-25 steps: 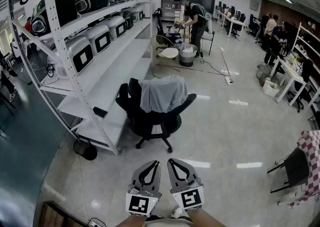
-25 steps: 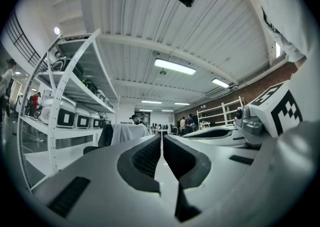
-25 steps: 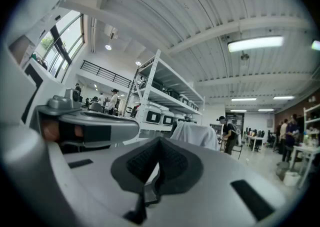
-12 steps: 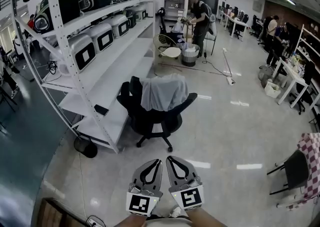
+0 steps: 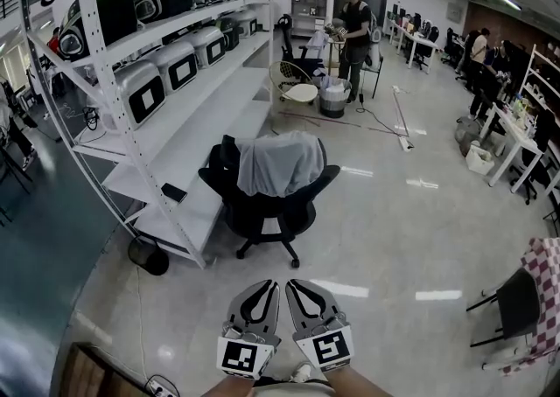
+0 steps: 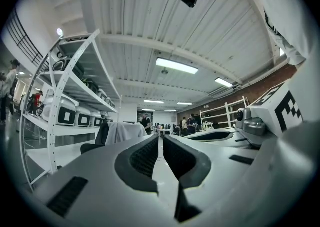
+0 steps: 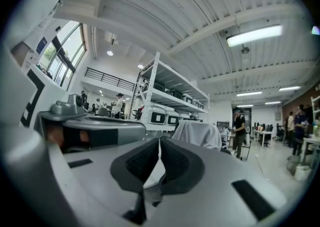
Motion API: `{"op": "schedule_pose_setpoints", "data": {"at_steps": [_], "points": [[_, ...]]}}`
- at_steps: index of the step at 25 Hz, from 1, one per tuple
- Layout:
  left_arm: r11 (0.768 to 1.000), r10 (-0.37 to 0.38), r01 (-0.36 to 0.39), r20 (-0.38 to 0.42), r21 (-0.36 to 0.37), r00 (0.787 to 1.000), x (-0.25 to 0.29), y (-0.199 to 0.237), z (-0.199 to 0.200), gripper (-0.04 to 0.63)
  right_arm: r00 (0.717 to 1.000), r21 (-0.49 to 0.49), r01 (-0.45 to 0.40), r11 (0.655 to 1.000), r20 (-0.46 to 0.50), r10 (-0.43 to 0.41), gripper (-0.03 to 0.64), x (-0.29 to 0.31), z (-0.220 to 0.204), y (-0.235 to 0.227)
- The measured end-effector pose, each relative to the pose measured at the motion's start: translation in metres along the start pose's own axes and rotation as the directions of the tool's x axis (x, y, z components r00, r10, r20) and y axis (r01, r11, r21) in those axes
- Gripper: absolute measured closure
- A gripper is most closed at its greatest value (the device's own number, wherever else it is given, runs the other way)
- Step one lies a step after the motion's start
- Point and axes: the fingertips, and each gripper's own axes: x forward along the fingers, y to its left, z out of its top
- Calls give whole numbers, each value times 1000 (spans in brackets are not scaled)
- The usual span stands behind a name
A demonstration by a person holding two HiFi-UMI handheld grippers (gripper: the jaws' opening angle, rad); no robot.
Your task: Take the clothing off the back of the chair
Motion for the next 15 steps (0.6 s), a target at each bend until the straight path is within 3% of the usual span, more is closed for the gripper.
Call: {"op": "schedule_pose_setpoints", "data": {"at_steps": [9,15], "points": [[994,105,-105,-15,11,994,14,-13,-14,575,997,16,-64,998,34,63,597,-17,-12,-32],[990,137,-137,-31,27,990,16,-12,-19,575,994,32,-106,994,42,105,597,-14,-14,-35]]}}
